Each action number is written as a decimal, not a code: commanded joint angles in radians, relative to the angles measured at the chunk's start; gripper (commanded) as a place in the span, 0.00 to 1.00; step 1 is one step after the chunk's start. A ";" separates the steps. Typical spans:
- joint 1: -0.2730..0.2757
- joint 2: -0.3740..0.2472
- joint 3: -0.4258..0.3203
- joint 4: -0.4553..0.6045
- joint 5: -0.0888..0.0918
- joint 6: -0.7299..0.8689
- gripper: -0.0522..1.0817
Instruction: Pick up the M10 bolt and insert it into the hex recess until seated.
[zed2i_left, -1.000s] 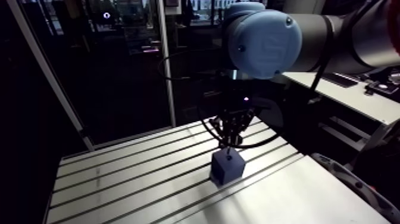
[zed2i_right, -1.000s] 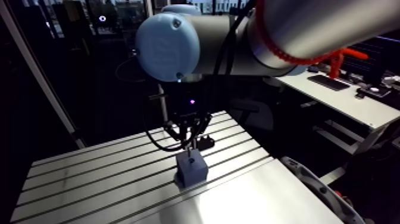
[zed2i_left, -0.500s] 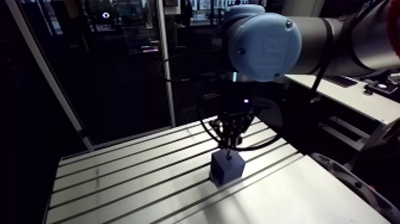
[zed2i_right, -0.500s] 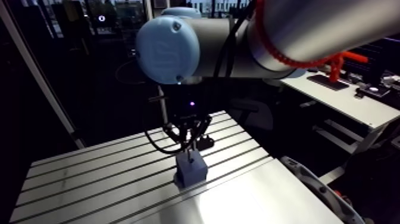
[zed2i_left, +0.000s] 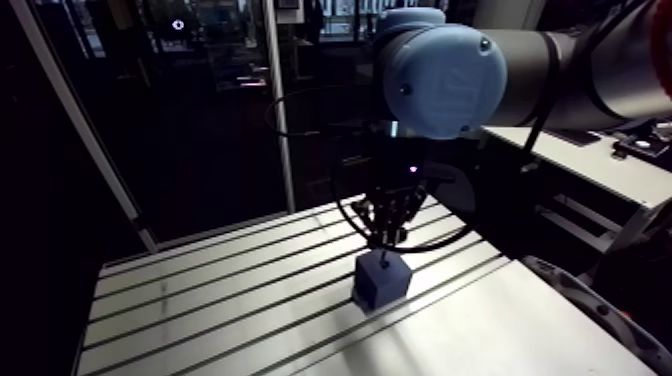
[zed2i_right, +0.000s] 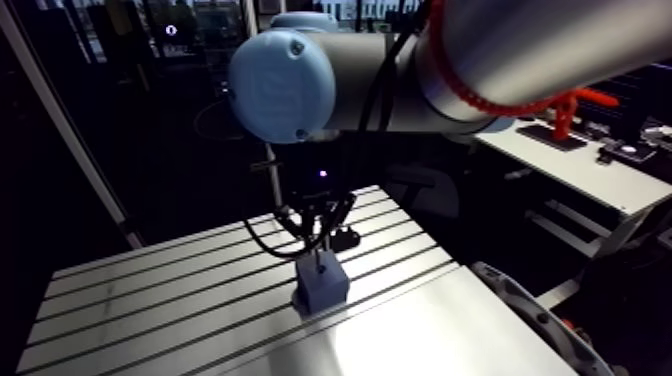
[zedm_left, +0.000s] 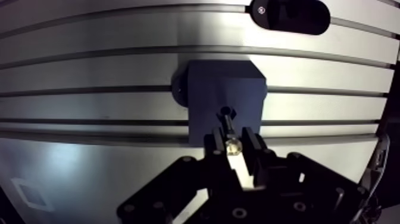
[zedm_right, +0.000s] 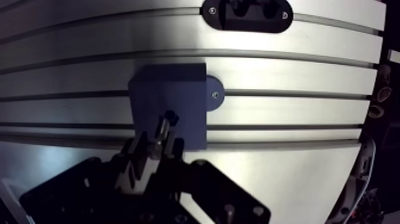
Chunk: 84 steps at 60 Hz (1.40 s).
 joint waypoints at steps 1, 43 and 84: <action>-0.001 0.001 0.001 -0.001 0.000 -0.001 0.96; -0.006 0.008 0.008 -0.001 0.000 -0.001 0.96; -0.012 0.016 0.011 -0.003 0.000 -0.001 0.96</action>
